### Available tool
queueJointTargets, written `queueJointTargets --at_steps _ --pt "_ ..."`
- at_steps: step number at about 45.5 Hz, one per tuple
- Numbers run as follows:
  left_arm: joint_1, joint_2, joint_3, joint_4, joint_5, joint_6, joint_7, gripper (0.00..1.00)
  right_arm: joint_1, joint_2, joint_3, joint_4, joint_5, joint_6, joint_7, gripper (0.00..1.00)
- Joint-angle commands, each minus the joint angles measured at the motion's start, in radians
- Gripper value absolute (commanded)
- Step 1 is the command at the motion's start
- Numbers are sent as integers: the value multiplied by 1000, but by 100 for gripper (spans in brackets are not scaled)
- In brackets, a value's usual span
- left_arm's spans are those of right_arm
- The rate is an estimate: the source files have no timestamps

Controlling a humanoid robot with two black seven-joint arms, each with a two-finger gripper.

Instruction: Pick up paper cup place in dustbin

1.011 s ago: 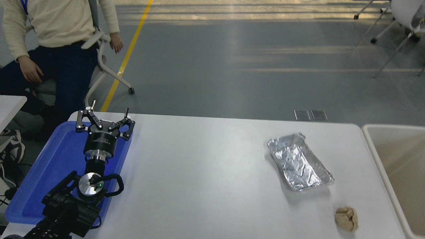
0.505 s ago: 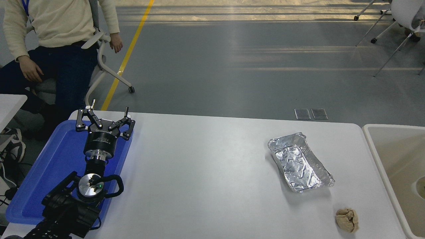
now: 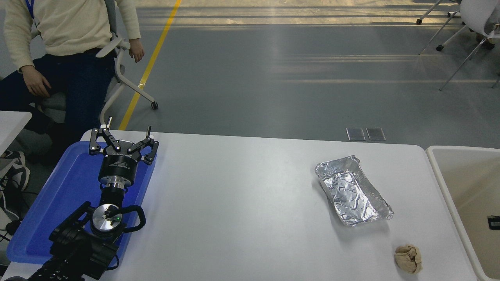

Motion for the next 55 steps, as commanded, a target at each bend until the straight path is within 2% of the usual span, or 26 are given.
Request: queueJointTargets --at_steps 1,8,15,30,35,44,49,55 --pt "0 -2 0 0 0 0 0 100 23 1 55 -3 51 10 1 97" --pt "2 -2 0 0 0 -2 0 100 61 0 124 -1 68 54 7 97" --pt "2 0 0 0 0 -2 0 100 147 1 130 2 69 163 16 97" --pt "2 0 0 0 0 0 0 100 316 1 78 60 51 200 21 98" --pt "2 0 0 0 0 -2 0 100 455 -21 29 207 37 209 22 98" --pt "2 0 0 0 0 0 0 100 811 -109 -71 607 -78 204 10 98" --pt "2 0 0 0 0 0 0 100 957 -112 -146 761 -129 204 7 98" --pt "2 0 0 0 0 0 0 100 1092 -101 -235 910 -129 203 6 99"
